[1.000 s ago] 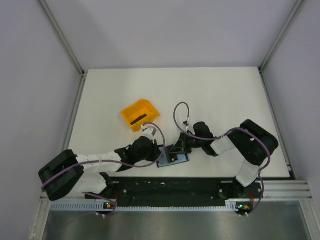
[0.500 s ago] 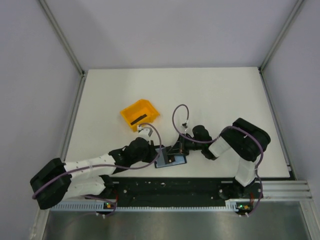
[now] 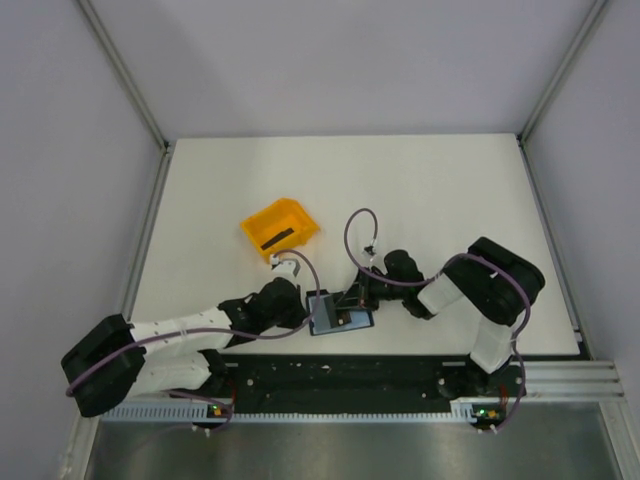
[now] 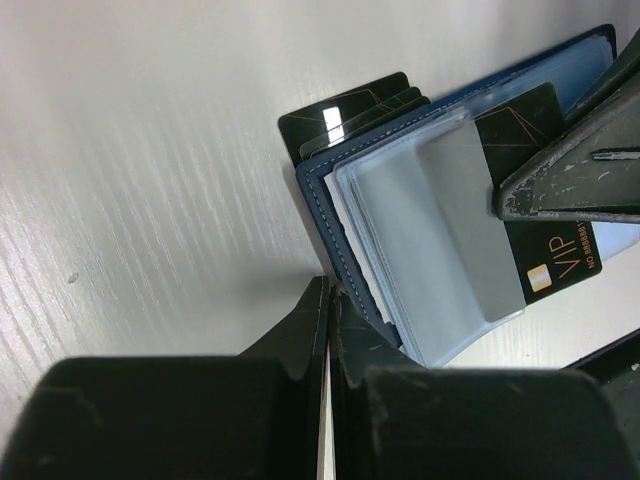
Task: Put the credit cards into the card holder
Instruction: Insert the credit card into the card holder.
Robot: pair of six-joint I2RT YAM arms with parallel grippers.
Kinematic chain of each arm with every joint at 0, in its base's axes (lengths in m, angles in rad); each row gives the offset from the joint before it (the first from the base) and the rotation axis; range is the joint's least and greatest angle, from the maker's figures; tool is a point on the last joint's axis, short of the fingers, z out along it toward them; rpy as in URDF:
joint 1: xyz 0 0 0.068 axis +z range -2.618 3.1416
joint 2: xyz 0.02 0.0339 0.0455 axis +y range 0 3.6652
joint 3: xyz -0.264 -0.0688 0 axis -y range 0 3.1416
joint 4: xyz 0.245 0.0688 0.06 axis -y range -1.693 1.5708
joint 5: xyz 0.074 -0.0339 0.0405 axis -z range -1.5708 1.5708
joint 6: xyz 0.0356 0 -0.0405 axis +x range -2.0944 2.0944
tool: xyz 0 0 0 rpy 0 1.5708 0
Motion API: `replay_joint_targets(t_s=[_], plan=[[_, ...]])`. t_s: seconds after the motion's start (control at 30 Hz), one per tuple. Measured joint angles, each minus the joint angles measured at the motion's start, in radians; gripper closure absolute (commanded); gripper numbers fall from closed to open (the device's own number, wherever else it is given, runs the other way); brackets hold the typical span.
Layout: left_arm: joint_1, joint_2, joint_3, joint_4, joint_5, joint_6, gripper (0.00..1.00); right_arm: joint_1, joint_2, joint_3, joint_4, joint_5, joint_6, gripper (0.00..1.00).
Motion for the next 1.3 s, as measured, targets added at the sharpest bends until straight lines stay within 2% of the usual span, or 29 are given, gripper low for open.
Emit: replay_joint_targets(t_s=[0.27,0.4,0.57,0.6,0.67,0.8,1.03,1.2,1.3], plan=[[0.0,0.031,0.0,0.05,-0.004,0.005,1.0,0.027,-0.053,0.03,-0.121,0.062,-0.049,0.95],[0.001,0.032,0.0,0.051,-0.004,0.006,1.0,0.049,-0.055,0.049,-0.143,0.087,-0.049,0.92],[0.005,0.029,0.0,0.049,-0.008,0.008,1.0,0.072,-0.061,0.093,-0.212,0.116,-0.063,0.76],[0.005,0.029,0.0,0.049,-0.008,0.008,1.0,0.077,-0.073,0.106,-0.248,0.126,-0.076,0.73],[0.005,0.029,0.0,0.05,-0.007,0.008,1.0,0.093,-0.112,0.132,-0.338,0.163,-0.11,0.59],[0.005,0.029,0.0,0.053,0.004,0.007,1.0,0.137,-0.203,0.209,-0.562,0.25,-0.195,0.5],[0.005,0.029,-0.004,0.063,0.024,0.006,1.0,0.172,-0.256,0.345,-0.863,0.392,-0.304,0.49],[0.005,0.029,-0.004,0.063,0.024,0.006,1.0,0.179,-0.264,0.364,-0.984,0.468,-0.339,0.49],[0.005,0.029,-0.008,0.071,0.024,0.006,1.0,0.179,-0.266,0.364,-1.027,0.493,-0.354,0.53]])
